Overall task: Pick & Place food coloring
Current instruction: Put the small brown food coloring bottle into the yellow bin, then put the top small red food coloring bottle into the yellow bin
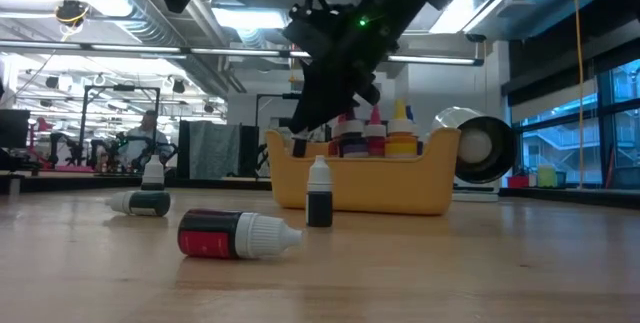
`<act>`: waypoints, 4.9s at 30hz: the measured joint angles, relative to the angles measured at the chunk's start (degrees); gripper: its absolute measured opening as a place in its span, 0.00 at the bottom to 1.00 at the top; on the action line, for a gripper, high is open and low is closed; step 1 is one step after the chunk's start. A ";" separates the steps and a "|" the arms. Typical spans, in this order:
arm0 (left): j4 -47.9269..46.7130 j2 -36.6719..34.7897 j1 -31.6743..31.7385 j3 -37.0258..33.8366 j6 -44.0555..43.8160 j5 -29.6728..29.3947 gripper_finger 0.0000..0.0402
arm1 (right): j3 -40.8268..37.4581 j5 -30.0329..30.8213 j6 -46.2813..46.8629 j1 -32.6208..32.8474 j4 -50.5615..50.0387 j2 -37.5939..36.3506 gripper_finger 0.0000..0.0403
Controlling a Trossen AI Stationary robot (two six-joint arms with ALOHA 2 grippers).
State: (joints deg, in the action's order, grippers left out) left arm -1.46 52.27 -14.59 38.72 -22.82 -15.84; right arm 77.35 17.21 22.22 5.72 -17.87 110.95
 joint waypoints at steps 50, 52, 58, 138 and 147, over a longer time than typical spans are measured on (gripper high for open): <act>-1.76 0.00 0.00 -0.02 1.02 0.02 0.27 | 9.48 6.90 15.30 4.23 -15.77 9.11 0.15; -1.76 0.00 0.00 -0.02 1.06 0.02 0.27 | 9.48 6.96 15.30 4.23 -15.41 9.45 0.15; -1.79 0.00 0.00 -0.02 1.08 0.02 0.27 | 9.48 6.83 15.06 4.23 -15.19 9.49 0.20; -31.35 32.68 -5.40 11.10 -0.33 7.93 0.27 | -23.40 16.09 7.28 11.51 0.19 -32.34 0.35; -31.25 34.56 -5.40 11.13 4.08 8.15 0.27 | -23.40 16.10 7.39 11.53 -0.11 -32.36 0.35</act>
State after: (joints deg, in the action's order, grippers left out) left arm -32.71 86.83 -19.99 49.84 -18.74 -7.68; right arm 53.95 33.30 29.61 17.26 -17.97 78.59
